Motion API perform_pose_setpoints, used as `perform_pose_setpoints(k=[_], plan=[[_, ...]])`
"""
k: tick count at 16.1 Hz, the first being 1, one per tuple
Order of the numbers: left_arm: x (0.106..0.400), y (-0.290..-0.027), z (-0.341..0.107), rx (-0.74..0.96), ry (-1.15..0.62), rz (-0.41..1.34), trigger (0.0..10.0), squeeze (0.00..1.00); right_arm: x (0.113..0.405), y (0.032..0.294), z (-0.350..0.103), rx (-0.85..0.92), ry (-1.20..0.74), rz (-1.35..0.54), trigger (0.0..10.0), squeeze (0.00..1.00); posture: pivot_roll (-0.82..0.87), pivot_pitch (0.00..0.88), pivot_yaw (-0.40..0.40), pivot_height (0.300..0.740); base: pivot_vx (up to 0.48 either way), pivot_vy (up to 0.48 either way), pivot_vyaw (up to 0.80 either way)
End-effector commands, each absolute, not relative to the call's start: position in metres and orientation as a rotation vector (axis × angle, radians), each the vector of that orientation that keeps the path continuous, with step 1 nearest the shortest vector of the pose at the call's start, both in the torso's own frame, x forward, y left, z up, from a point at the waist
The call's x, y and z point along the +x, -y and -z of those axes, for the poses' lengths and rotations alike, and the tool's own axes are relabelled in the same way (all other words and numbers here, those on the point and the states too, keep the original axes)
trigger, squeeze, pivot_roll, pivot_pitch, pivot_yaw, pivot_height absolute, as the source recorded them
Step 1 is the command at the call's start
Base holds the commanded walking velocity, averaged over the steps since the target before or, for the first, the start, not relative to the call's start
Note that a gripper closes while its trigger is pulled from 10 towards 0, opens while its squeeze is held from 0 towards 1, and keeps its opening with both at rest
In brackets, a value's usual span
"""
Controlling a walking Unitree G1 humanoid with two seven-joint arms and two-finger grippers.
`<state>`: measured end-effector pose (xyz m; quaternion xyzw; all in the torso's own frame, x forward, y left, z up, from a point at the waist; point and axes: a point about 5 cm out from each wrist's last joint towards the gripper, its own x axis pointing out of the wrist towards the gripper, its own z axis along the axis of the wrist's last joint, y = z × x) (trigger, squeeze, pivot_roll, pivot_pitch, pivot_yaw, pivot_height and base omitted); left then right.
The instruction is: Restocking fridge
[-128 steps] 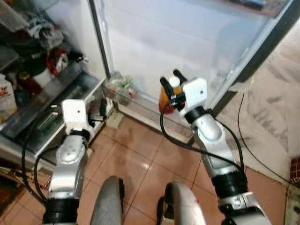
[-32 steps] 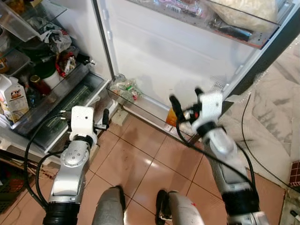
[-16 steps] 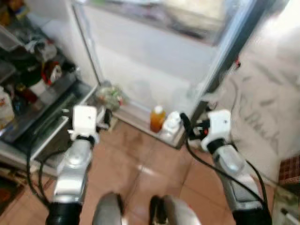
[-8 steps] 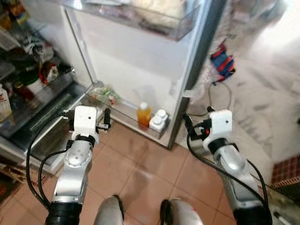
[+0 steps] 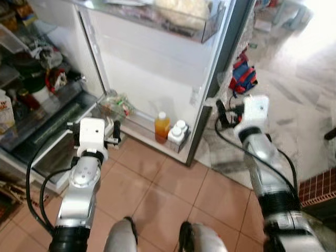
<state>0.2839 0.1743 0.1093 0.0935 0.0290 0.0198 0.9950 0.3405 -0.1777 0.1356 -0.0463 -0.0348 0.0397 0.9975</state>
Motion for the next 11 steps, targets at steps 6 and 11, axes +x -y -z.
perform_pose_setpoints(k=[6,11], plan=[[0.280,-0.172,-0.110,0.182,-0.055,-0.038,10.0,0.00,0.368,0.151,-0.145,0.045,0.085,-0.213,10.0,0.00,0.12,0.163,-0.052,0.740,0.000,0.000,0.00],[0.280,-0.171,-0.108,0.174,-0.068,-0.030,10.0,0.00,0.373,0.120,-0.149,0.191,0.082,-0.374,10.0,0.00,0.11,0.167,-0.052,0.740,0.000,0.000,0.00]])
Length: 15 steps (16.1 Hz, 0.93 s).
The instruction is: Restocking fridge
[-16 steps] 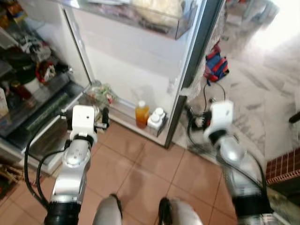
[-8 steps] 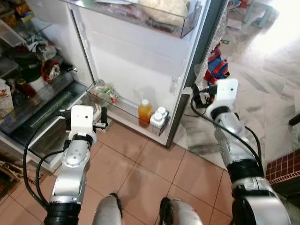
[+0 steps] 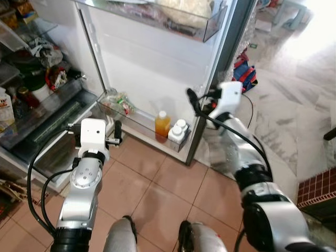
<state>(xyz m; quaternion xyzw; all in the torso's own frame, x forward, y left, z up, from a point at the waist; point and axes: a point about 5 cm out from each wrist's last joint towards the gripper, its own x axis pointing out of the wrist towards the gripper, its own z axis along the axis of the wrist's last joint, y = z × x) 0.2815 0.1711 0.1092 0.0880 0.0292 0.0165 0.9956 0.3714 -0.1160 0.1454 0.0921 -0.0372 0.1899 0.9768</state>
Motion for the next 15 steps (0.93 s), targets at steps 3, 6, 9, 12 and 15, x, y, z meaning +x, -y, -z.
perform_pose_setpoints(k=[3,6,9,12,15], plan=[[0.281,-0.171,-0.108,0.174,-0.070,-0.025,10.0,0.00,0.378,0.102,-0.157,0.237,0.099,-0.435,10.0,0.00,0.12,0.164,-0.052,0.740,0.000,0.000,0.00],[0.281,-0.171,-0.110,0.179,-0.058,-0.025,10.0,0.00,0.378,0.100,-0.159,0.238,0.106,-0.437,10.0,0.00,0.12,0.163,-0.056,0.740,0.000,0.000,0.00],[0.278,-0.169,-0.112,0.180,-0.034,-0.001,10.0,0.00,0.368,0.110,-0.153,0.176,0.136,-0.439,10.0,0.00,0.12,0.161,-0.053,0.740,0.000,0.000,0.00],[0.280,-0.169,-0.112,0.181,-0.033,0.004,10.0,0.00,0.346,0.119,-0.132,0.108,0.112,-0.513,10.0,0.00,0.10,0.158,-0.042,0.740,0.000,-0.256,0.53],[0.281,-0.169,-0.112,0.182,-0.031,0.009,10.0,0.00,0.334,0.127,-0.122,0.068,0.087,-0.530,10.0,0.00,0.10,0.157,-0.039,0.740,0.000,-0.080,0.80]])
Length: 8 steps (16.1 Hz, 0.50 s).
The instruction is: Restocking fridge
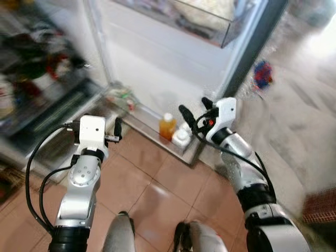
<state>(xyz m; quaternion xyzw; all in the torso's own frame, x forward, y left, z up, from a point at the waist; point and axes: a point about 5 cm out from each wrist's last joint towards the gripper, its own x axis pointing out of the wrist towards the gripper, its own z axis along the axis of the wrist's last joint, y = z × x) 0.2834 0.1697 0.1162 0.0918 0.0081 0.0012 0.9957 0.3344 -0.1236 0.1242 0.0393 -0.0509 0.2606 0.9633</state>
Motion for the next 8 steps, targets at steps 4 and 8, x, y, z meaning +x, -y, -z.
perform_pose_setpoints(k=[4,8], plan=[[0.282,-0.168,-0.114,0.186,-0.018,0.018,10.0,0.00,0.311,0.129,-0.107,-0.002,0.035,-0.592,10.0,0.00,0.10,0.151,-0.043,0.740,0.000,-0.148,0.20],[0.282,-0.169,-0.113,0.184,-0.015,0.016,10.0,0.00,0.298,0.131,-0.093,-0.053,-0.001,-0.533,10.0,0.00,0.10,0.147,-0.043,0.740,0.000,-0.393,0.00]])
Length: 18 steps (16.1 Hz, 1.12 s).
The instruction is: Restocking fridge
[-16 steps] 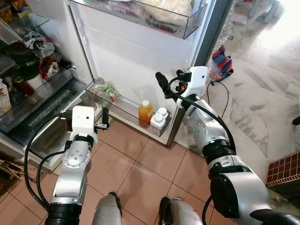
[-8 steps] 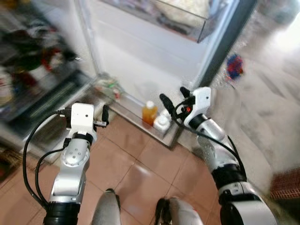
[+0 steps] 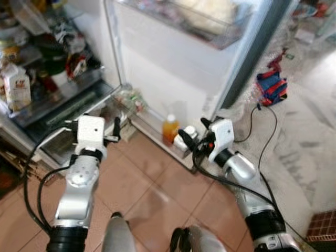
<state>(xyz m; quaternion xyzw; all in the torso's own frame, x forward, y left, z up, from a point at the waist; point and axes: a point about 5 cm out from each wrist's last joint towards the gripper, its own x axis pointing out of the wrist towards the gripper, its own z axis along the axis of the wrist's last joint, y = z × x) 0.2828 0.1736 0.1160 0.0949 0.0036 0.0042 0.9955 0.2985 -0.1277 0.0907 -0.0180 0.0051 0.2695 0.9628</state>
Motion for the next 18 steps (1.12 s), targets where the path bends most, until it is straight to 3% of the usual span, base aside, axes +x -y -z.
perform_pose_setpoints(k=[1,5,10,14,18], plan=[[0.282,-0.169,-0.113,0.184,-0.015,0.015,10.0,0.00,0.297,0.131,-0.093,-0.053,0.000,-0.525,10.0,0.00,0.10,0.147,-0.043,0.740,0.000,-0.439,0.00],[0.283,-0.169,-0.114,0.185,-0.008,0.018,10.0,0.00,0.300,0.142,-0.091,-0.078,-0.024,-0.459,10.0,0.00,0.10,0.140,-0.045,0.740,0.000,-0.430,0.00],[0.283,-0.173,-0.114,0.159,-0.007,-0.021,10.0,0.00,0.311,0.151,-0.098,-0.141,0.006,-0.399,10.0,0.00,0.11,0.144,-0.044,0.740,0.000,0.000,0.00],[0.280,-0.178,-0.112,0.124,-0.046,-0.042,10.0,0.00,0.349,0.156,-0.134,-0.082,0.089,-0.322,10.0,0.00,0.12,0.147,-0.030,0.740,0.000,0.000,0.00],[0.264,-0.202,-0.104,0.163,-0.103,-0.119,10.0,0.00,0.381,0.135,-0.171,0.011,0.163,-0.324,10.0,0.00,0.17,0.165,-0.038,0.740,0.000,0.000,0.00]])
